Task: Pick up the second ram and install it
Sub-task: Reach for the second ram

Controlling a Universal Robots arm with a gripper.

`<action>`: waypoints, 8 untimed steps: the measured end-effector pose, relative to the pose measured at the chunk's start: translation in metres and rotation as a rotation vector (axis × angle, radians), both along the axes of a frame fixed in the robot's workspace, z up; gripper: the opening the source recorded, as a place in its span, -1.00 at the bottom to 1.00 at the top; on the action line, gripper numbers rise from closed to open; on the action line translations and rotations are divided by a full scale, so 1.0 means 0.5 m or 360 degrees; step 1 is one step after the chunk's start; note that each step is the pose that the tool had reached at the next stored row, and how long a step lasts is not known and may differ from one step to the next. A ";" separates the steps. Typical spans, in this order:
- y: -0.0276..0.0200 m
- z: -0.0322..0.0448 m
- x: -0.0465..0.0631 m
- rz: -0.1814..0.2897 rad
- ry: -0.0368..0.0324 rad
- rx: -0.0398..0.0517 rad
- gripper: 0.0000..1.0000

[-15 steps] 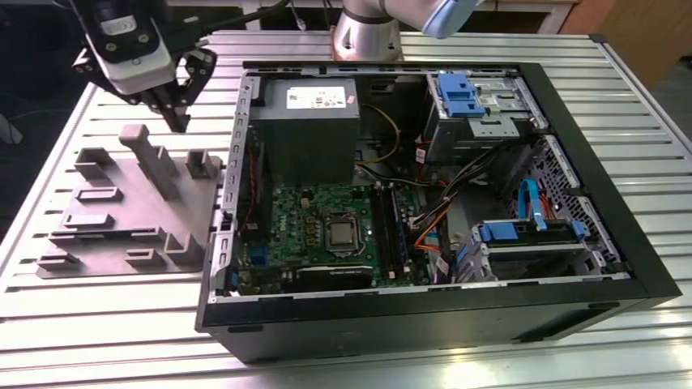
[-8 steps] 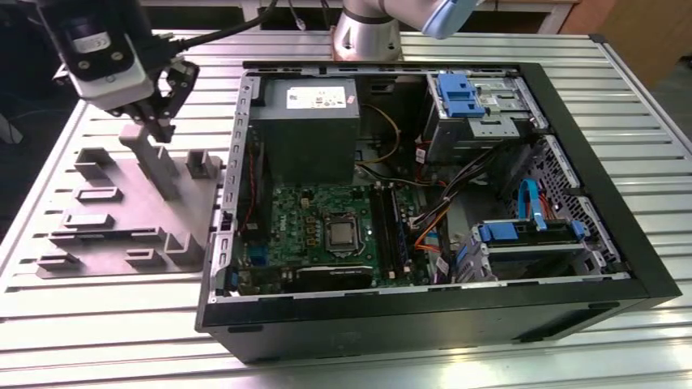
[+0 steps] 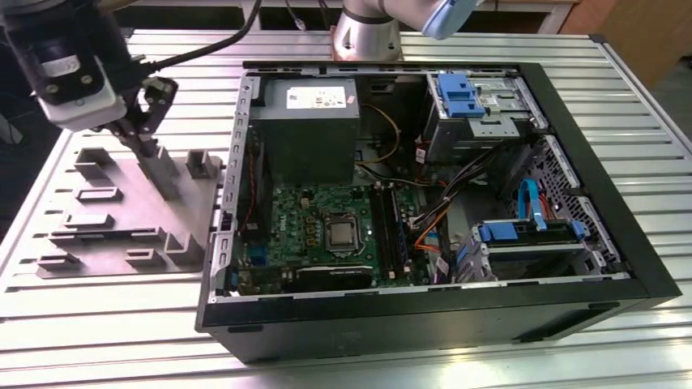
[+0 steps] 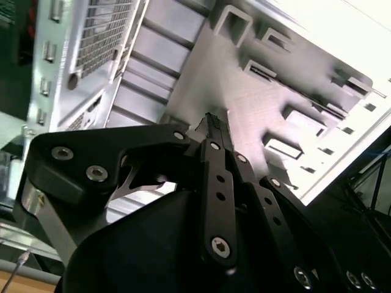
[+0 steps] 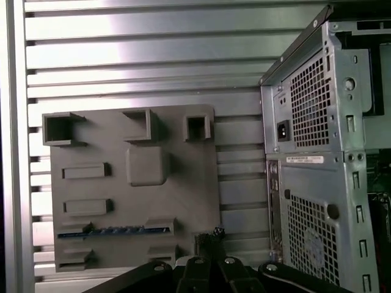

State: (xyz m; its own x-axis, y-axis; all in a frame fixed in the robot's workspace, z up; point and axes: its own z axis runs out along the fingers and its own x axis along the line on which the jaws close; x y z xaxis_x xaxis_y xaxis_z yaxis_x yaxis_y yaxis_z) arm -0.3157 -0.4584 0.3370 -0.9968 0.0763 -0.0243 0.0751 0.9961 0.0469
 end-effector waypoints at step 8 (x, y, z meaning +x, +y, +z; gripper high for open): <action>-0.0201 -0.024 -0.047 0.0000 0.0000 0.0000 -0.80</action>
State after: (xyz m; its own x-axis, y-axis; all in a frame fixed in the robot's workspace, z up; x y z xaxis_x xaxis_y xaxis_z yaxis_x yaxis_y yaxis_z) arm -0.3390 -0.4684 0.3249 -0.9968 0.0762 -0.0243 0.0750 0.9961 0.0470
